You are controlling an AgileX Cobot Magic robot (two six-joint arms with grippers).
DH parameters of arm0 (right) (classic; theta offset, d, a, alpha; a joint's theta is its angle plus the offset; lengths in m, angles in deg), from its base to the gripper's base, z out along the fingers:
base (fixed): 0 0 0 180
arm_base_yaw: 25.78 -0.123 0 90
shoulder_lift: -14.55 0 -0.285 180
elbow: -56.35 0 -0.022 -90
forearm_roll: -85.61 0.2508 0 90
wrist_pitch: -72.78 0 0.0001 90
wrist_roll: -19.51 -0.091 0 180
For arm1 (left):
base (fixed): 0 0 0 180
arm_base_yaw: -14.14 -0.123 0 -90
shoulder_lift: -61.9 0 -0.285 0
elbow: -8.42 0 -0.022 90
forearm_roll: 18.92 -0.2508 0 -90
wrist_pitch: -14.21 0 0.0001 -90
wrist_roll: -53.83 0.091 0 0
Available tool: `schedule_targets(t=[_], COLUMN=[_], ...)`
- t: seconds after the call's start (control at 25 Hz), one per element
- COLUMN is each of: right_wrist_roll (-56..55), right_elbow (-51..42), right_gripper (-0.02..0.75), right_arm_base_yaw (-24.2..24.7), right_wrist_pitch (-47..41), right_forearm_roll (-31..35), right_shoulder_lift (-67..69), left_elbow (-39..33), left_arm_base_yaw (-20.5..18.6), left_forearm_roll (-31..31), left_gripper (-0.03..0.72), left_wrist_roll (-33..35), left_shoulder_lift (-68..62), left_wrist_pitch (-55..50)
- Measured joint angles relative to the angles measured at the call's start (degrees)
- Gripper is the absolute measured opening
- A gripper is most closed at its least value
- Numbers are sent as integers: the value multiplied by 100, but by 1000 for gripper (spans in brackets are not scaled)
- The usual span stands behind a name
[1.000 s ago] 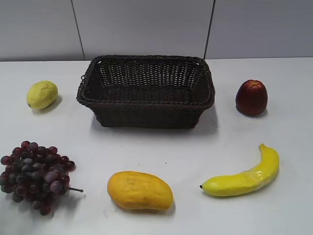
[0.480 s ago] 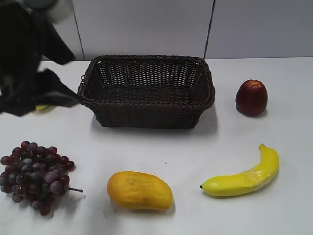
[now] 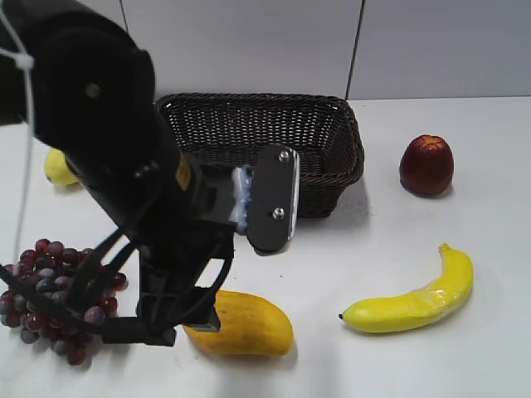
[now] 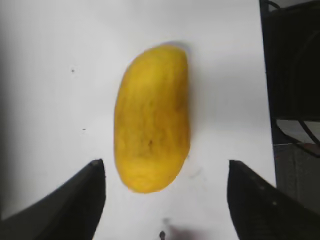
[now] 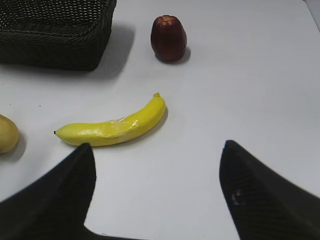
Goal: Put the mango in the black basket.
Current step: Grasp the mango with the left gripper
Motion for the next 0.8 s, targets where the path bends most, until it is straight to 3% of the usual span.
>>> schedule_targets(t=[0.32, 0.56, 0.8], right_wrist_roll=[0, 0, 0], right_elbow=[0, 0, 0], right_gripper=[589, 589, 587], right_arm_base_yaw=[0, 0, 0], right_wrist_pitch=[0, 0, 0], right_forearm_roll=[0, 0, 0], right_shoulder_lift=[0, 0, 0], left_elbow=[0, 198, 452], left_arm_base_yaw=[0, -68, -171], left_forearm_roll=[662, 302, 409], left_gripper=[576, 576, 576], left_wrist_roll=[753, 846, 774], left_shoulder_lift=[-905, -1384, -1872], left_wrist_pitch=[298, 764, 683])
